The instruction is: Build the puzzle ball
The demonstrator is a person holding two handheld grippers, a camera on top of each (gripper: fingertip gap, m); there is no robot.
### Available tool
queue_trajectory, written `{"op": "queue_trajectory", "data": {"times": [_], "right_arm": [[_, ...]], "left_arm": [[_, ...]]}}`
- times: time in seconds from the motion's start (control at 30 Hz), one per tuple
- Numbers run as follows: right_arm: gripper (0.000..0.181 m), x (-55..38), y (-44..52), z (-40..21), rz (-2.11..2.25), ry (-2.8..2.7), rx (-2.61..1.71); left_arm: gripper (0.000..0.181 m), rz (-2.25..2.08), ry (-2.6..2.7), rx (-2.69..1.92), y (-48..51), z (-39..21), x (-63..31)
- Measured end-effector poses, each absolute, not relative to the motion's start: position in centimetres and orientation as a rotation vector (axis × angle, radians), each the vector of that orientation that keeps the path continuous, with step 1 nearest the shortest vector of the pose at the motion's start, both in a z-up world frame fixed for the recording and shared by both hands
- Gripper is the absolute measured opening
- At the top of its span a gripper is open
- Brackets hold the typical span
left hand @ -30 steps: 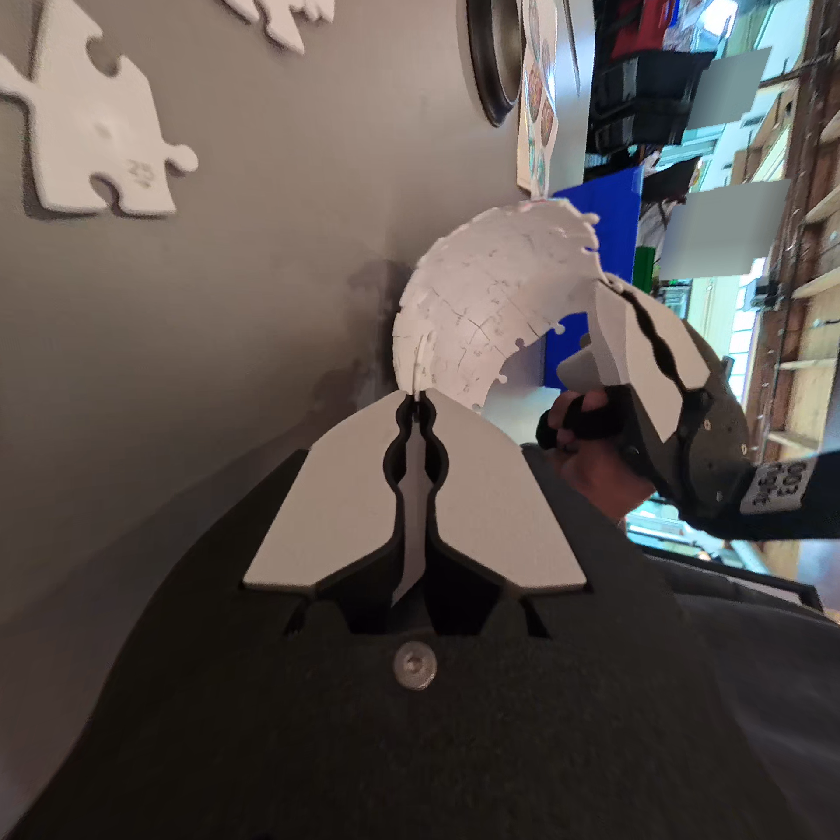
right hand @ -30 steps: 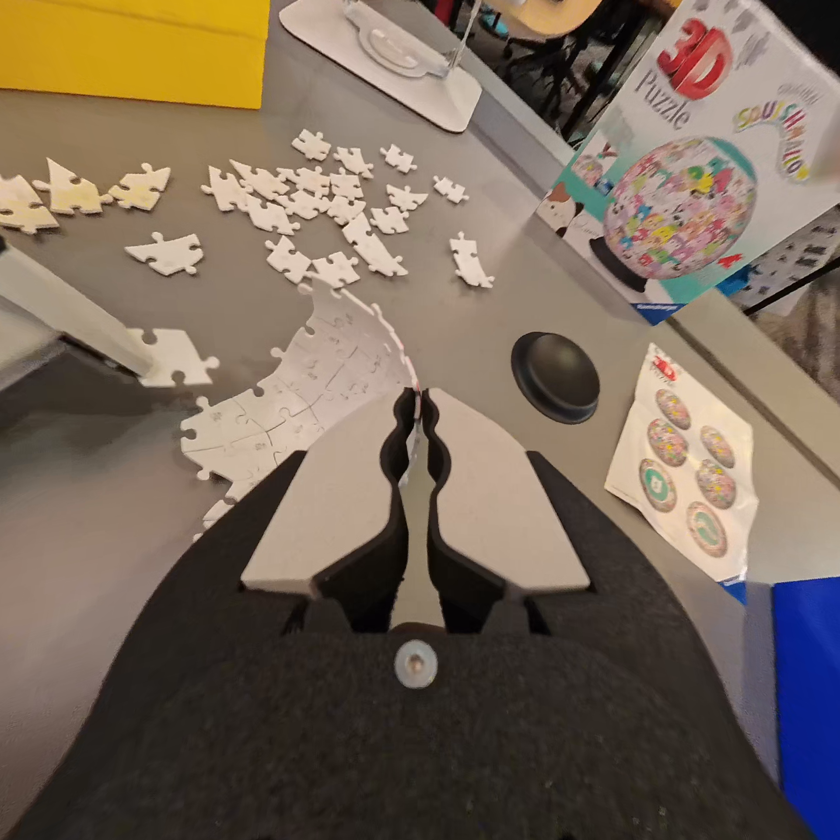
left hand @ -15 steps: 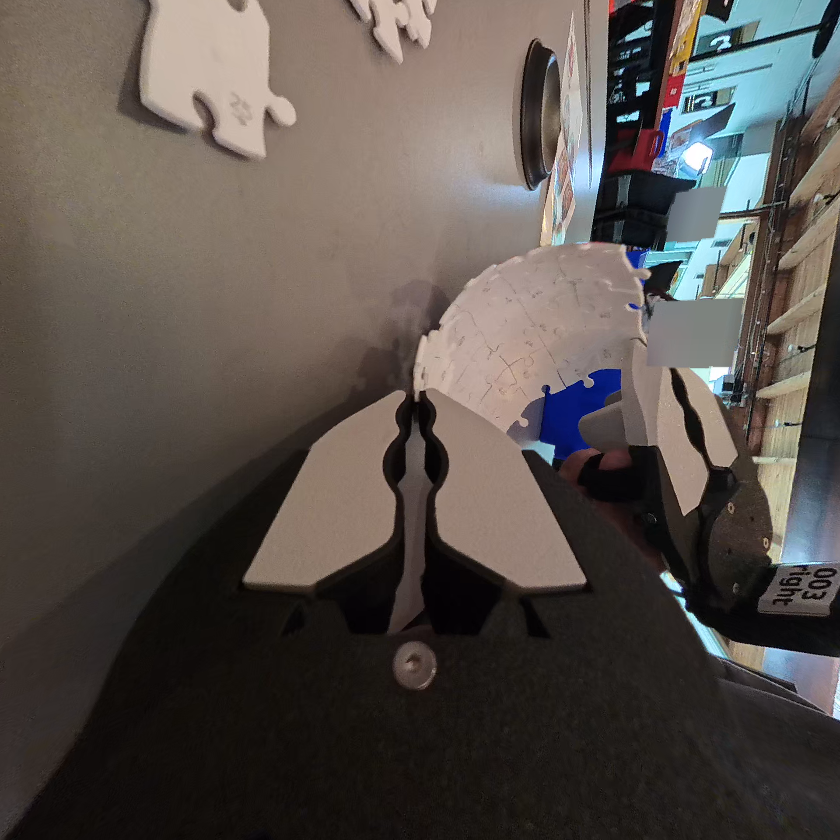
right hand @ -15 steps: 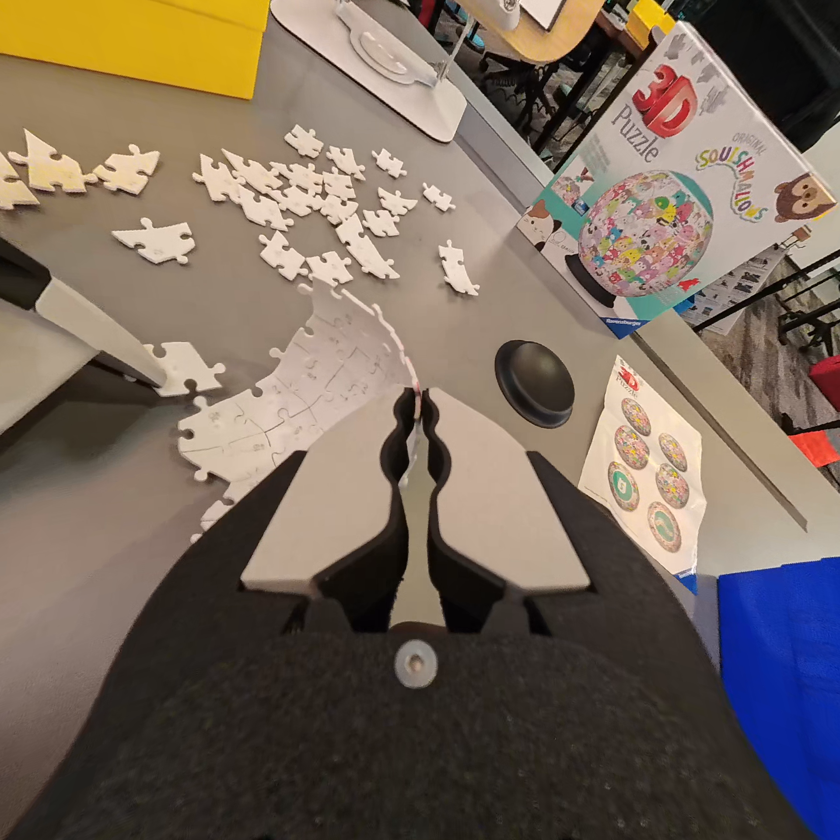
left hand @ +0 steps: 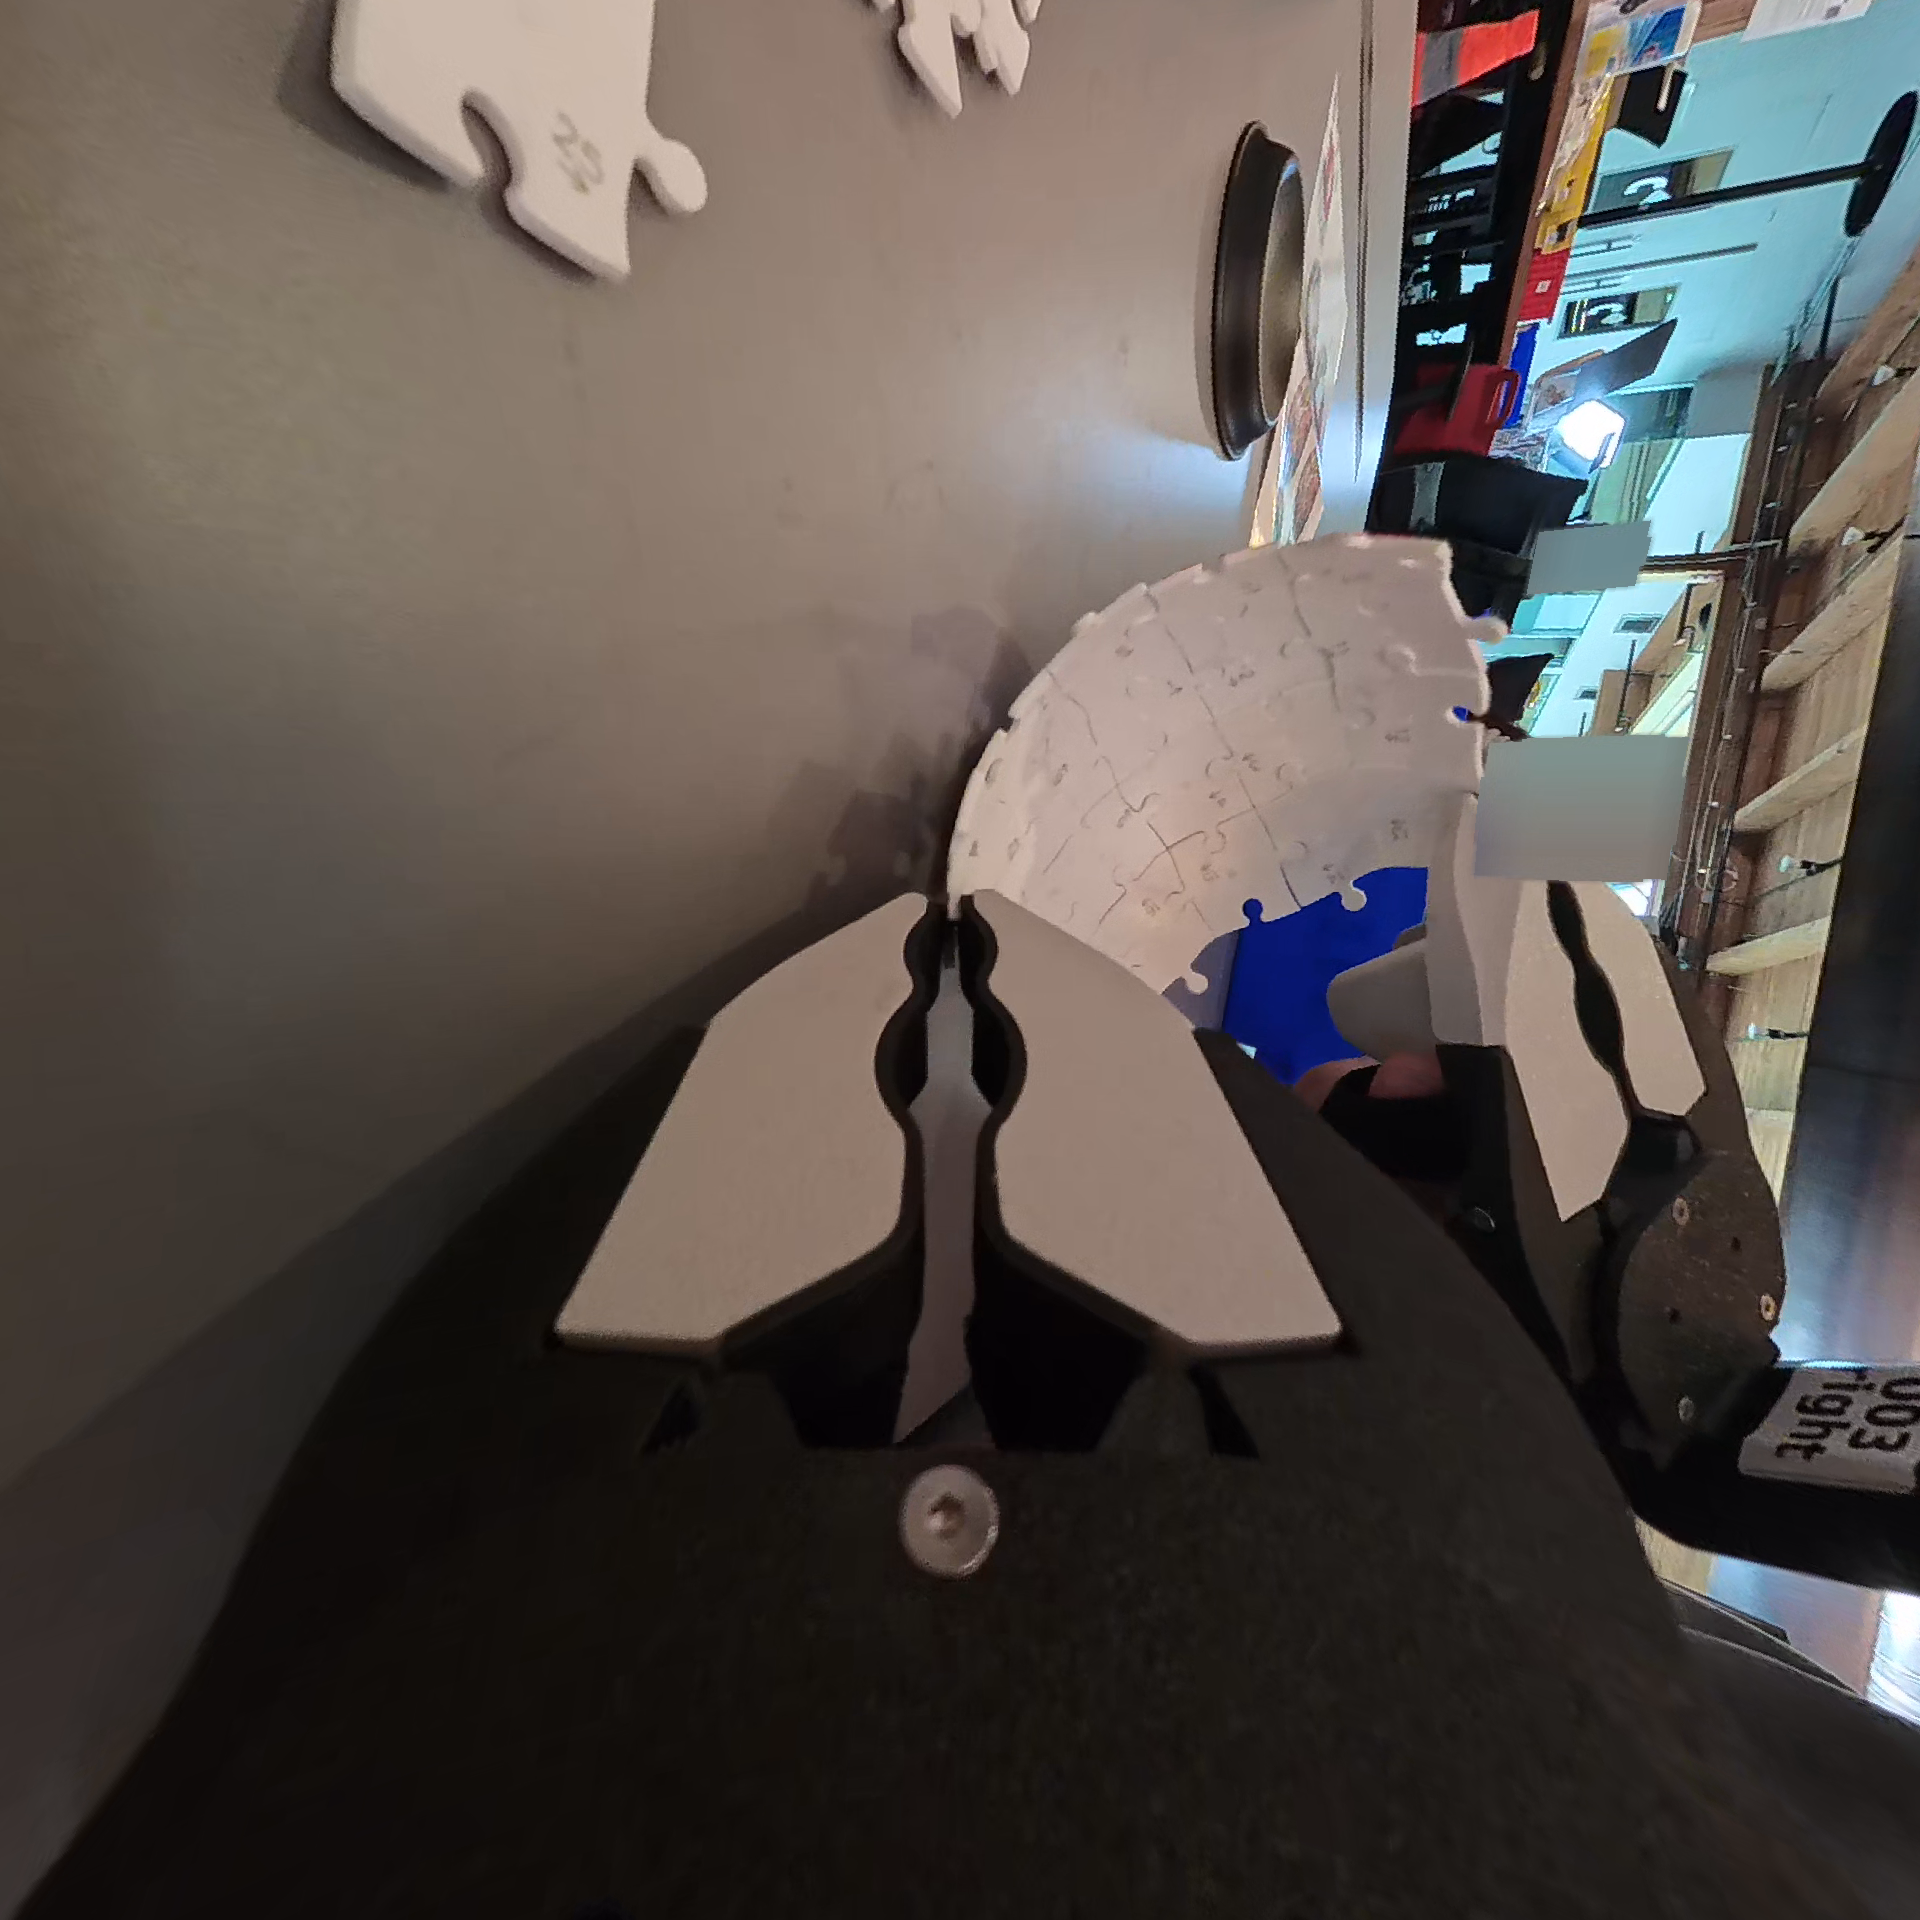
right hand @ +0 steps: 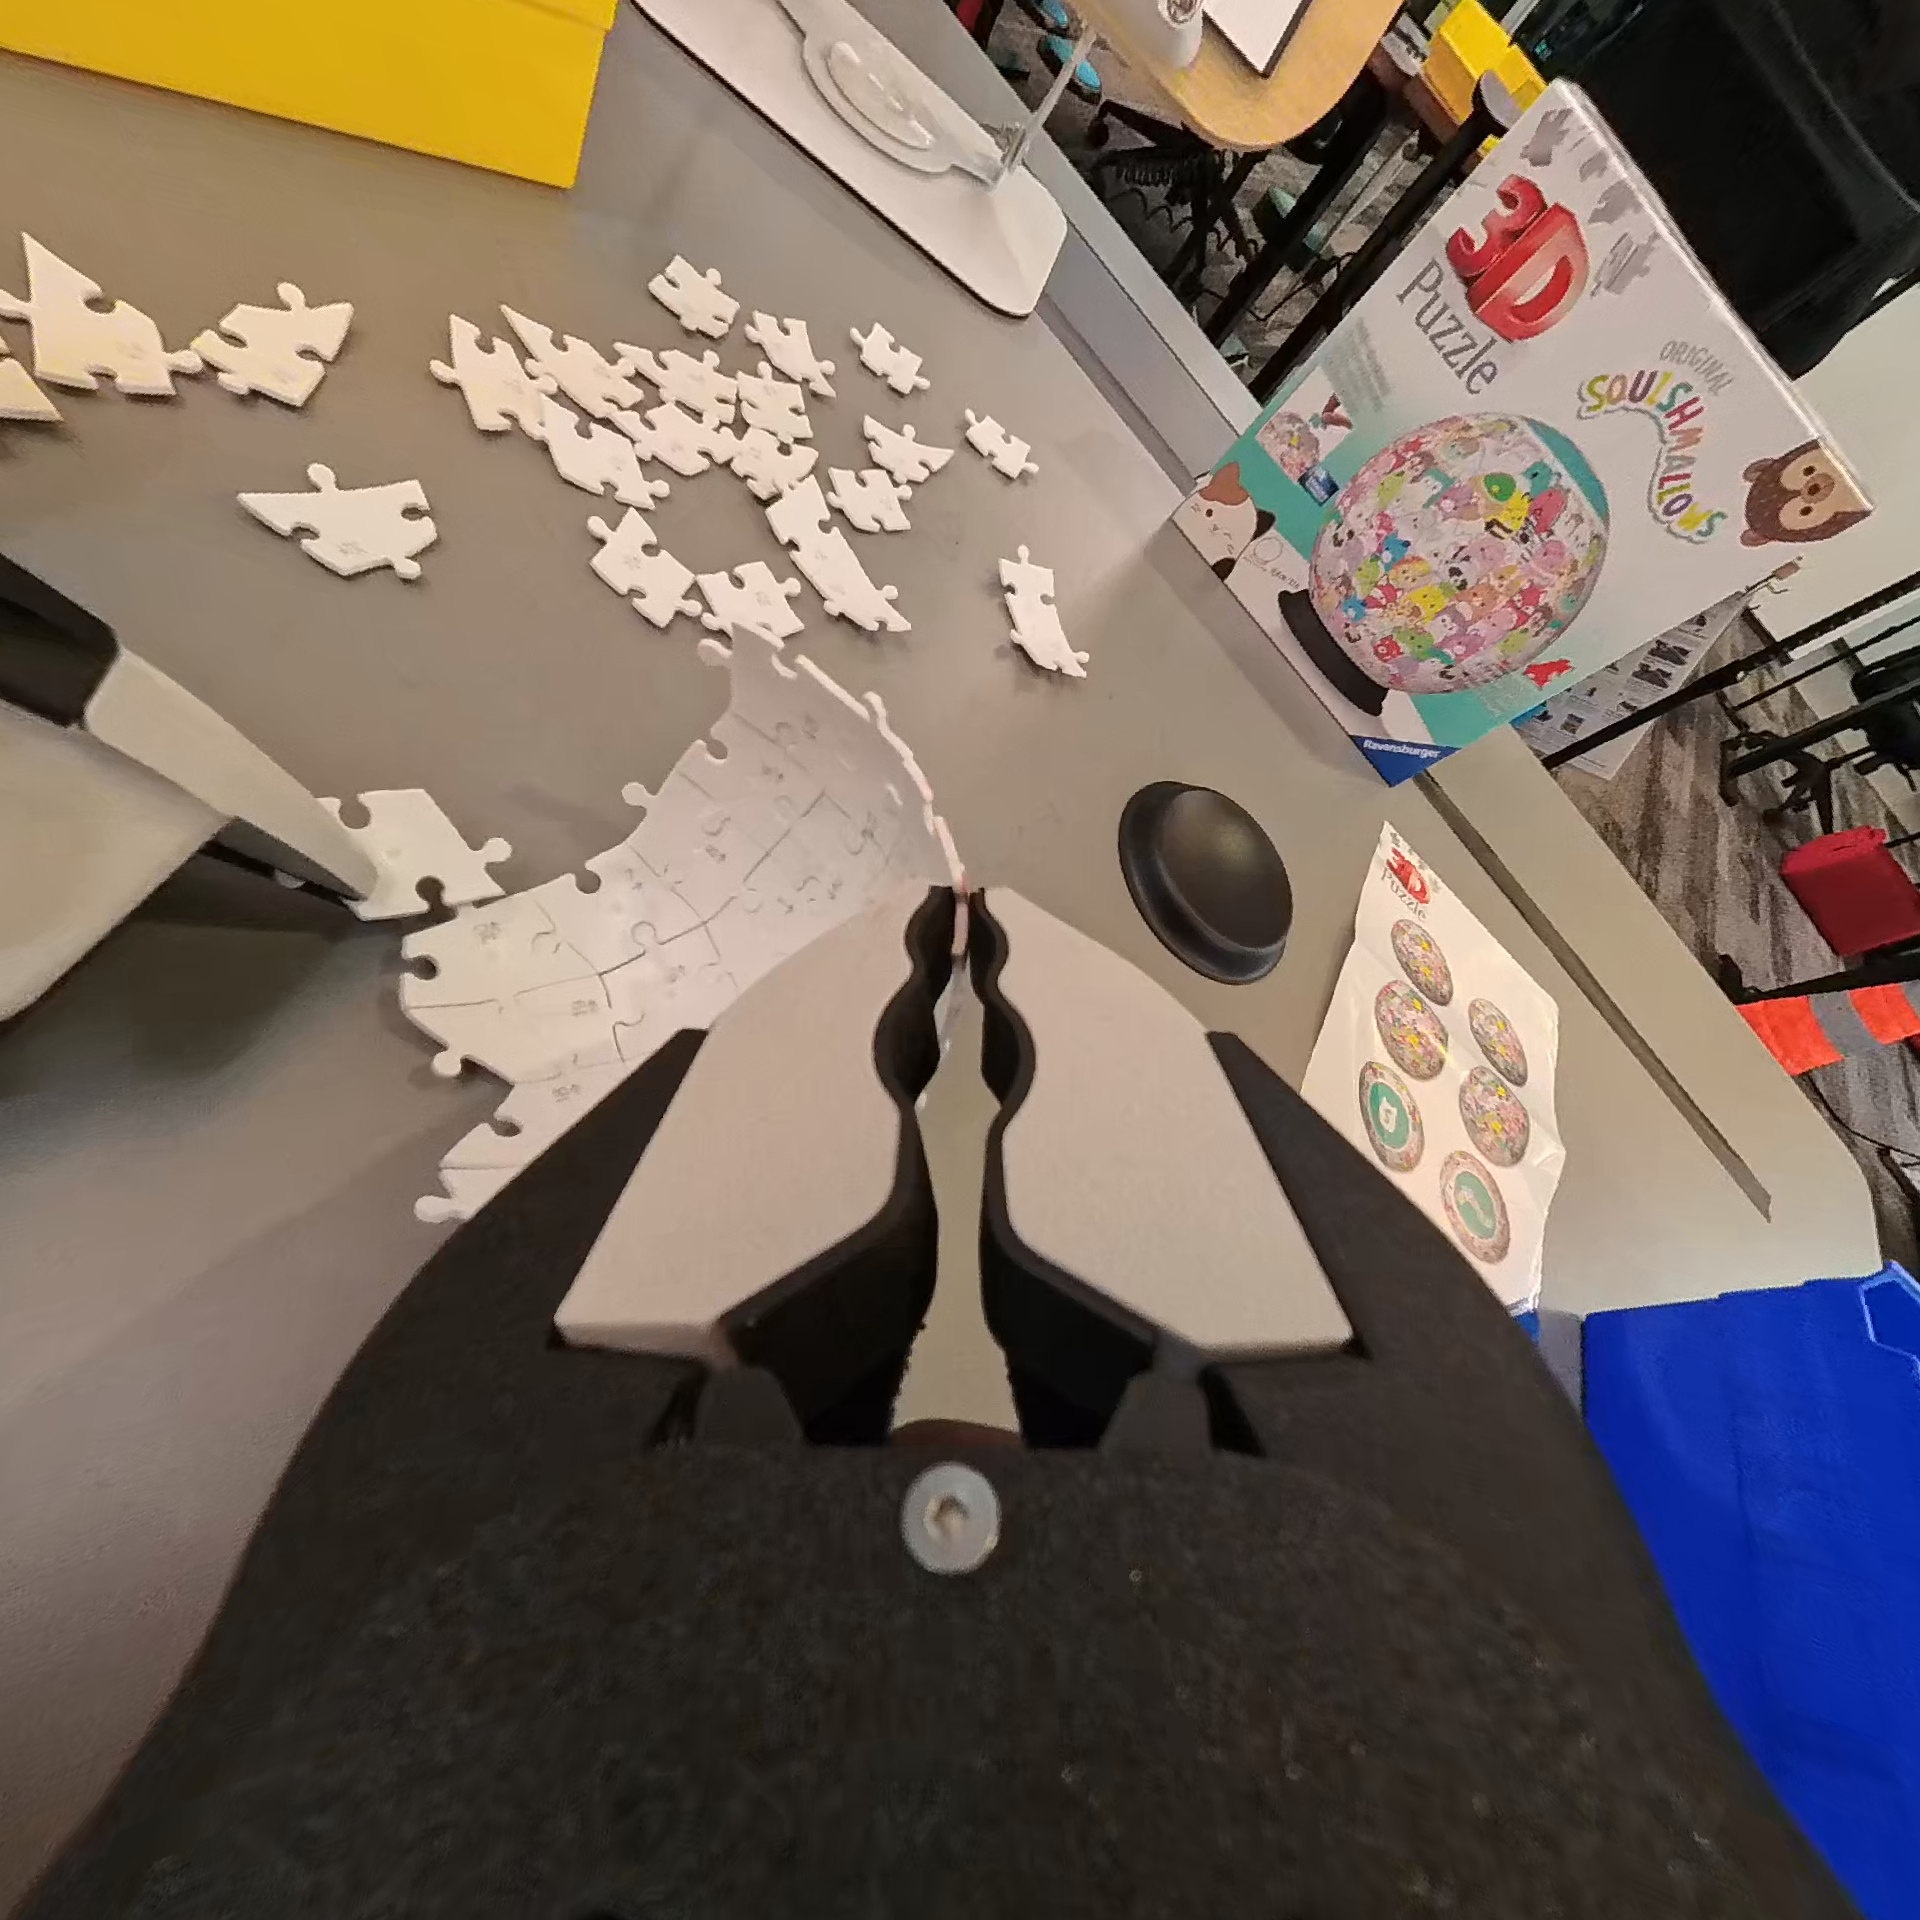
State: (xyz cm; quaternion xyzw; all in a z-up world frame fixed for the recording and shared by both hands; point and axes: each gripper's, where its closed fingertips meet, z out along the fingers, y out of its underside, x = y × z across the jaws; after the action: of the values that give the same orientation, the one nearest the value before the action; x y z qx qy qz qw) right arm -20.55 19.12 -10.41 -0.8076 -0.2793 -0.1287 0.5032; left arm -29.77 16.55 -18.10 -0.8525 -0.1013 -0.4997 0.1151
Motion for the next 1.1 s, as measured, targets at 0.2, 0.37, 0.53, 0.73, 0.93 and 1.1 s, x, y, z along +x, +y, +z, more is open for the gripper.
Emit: {"op": "queue_trajectory", "data": {"times": [0.2,0.37,0.53,0.73,0.93,1.1], "right_arm": [[0.003,-20.8,18.8,-10.2,-0.304,-0.684,-1.942],[0.003,-20.5,18.8,-10.3,-0.3,-0.682,-1.95],[0.003,-20.4,18.8,-10.5,-0.301,-0.684,-1.959],[0.003,-20.3,18.8,-10.5,-0.303,-0.687,-1.962],[0.003,-20.3,18.9,-10.6,-0.311,-0.697,-1.966],[0.002,-20.3,19.0,-10.5,-0.327,-0.713,-1.963]], "left_arm": [[0.002,-1.451,-0.318,-2.53,16.6,-18.3,-29.5],[0.004,-1.416,-0.352,-2.545,16.5,-18.5,-29.5],[0.008,-1.36,-0.324,-2.569,16.2,-18.6,-29.5],[0.016,-1.323,-0.24,-2.586,15.6,-18.3,-29.4],[0.021,-1.229,-0.051,-2.624,14.4,-18.0,-30.1],[0.027,-1.039,0.493,-2.573,13.4,-16.3,-31.3]]}}
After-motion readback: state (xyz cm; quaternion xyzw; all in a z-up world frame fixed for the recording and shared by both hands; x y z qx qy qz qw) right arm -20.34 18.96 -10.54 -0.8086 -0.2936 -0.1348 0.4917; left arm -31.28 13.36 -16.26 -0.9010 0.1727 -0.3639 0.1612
